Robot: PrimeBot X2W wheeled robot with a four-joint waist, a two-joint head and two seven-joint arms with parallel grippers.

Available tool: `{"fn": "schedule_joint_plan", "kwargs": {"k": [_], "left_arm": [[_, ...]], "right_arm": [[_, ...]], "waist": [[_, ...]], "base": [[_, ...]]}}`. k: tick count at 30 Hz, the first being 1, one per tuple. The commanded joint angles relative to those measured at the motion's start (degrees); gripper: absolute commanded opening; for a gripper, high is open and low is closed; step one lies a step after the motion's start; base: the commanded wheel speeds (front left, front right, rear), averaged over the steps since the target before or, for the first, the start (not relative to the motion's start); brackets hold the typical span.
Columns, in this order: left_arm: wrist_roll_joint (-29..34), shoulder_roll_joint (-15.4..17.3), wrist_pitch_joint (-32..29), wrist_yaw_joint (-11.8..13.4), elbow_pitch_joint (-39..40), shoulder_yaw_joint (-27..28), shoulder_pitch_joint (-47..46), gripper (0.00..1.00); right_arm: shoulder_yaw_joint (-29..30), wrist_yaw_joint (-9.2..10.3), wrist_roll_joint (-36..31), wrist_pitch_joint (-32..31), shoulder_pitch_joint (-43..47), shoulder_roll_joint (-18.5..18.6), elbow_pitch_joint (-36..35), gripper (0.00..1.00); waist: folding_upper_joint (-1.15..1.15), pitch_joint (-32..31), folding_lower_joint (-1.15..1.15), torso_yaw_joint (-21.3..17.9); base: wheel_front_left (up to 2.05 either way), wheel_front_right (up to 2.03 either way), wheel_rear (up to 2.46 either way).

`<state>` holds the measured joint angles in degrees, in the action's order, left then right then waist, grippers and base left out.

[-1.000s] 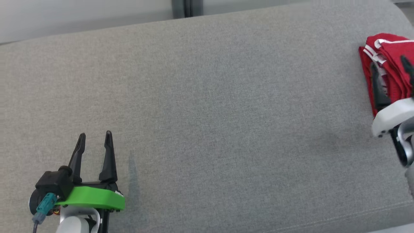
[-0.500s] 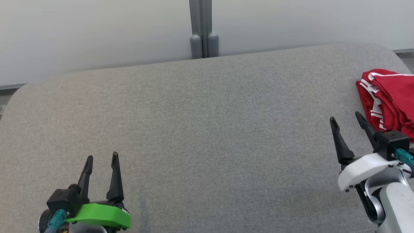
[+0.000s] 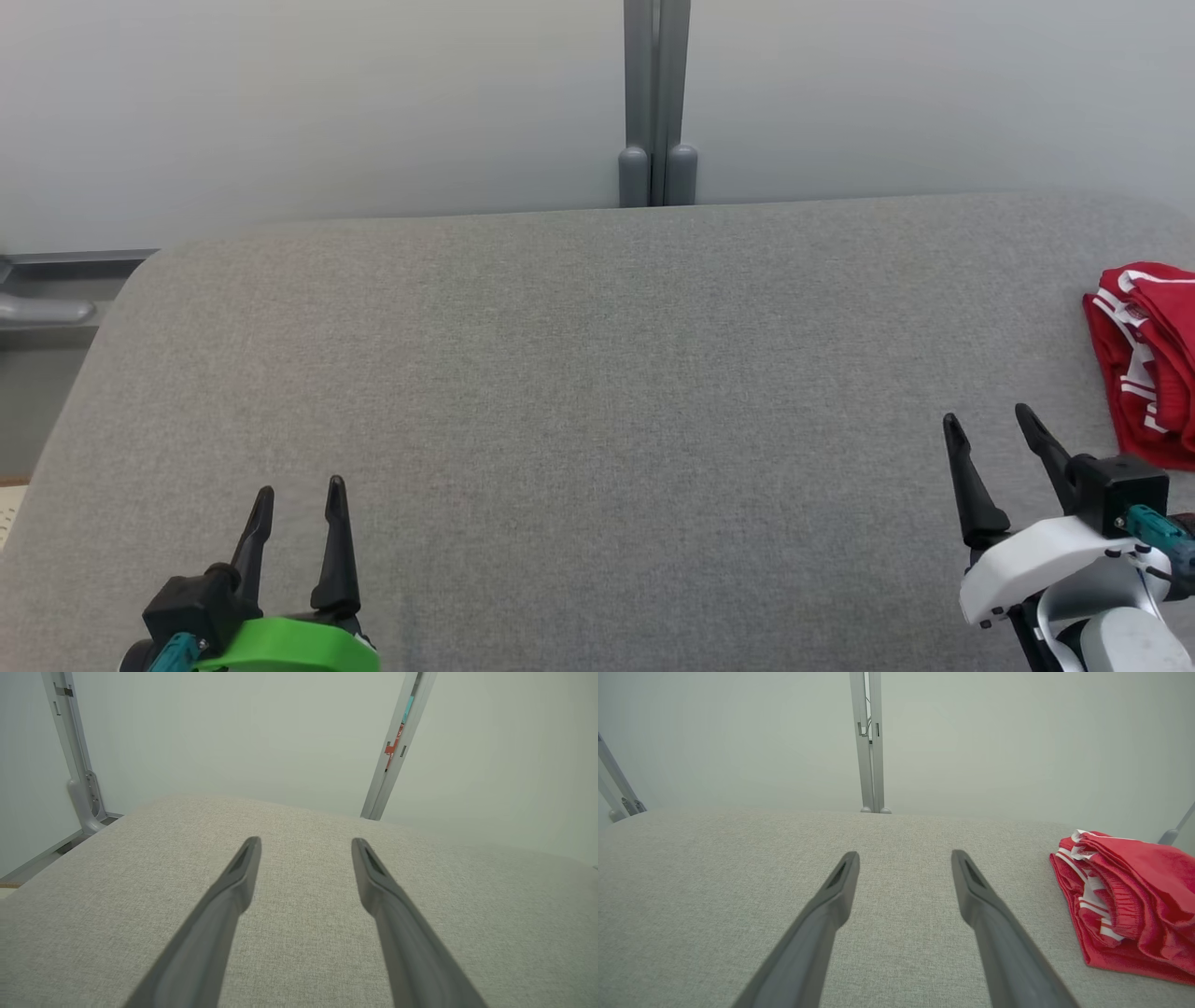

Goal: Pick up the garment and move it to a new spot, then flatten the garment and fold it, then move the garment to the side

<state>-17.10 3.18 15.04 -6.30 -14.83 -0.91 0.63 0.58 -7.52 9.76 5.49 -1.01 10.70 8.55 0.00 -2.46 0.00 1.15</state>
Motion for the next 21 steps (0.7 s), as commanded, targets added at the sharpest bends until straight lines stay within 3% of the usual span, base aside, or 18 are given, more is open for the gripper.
{"fn": "schedule_joint_plan", "kwargs": {"k": [1,21], "left_arm": [[0.0,0.0,0.1,-0.2,0.0,0.3,0.8,1.00],[0.8,-0.1,0.1,-0.8,-0.9,0.8,-0.3,1.00]], "right_arm": [[-0.2,0.08,-0.3,-0.2,0.9,-0.1,-0.3,1.00],[-0.5,0.08,0.1,-0.2,1.2,-1.4,0.1,1.00]], "waist": [[0.00,-0.1,0.00,0.1],[0.00,-0.1,0.00,-0.6]], "base": [[0.00,0.00,0.00],[0.00,0.00,0.00]]}}
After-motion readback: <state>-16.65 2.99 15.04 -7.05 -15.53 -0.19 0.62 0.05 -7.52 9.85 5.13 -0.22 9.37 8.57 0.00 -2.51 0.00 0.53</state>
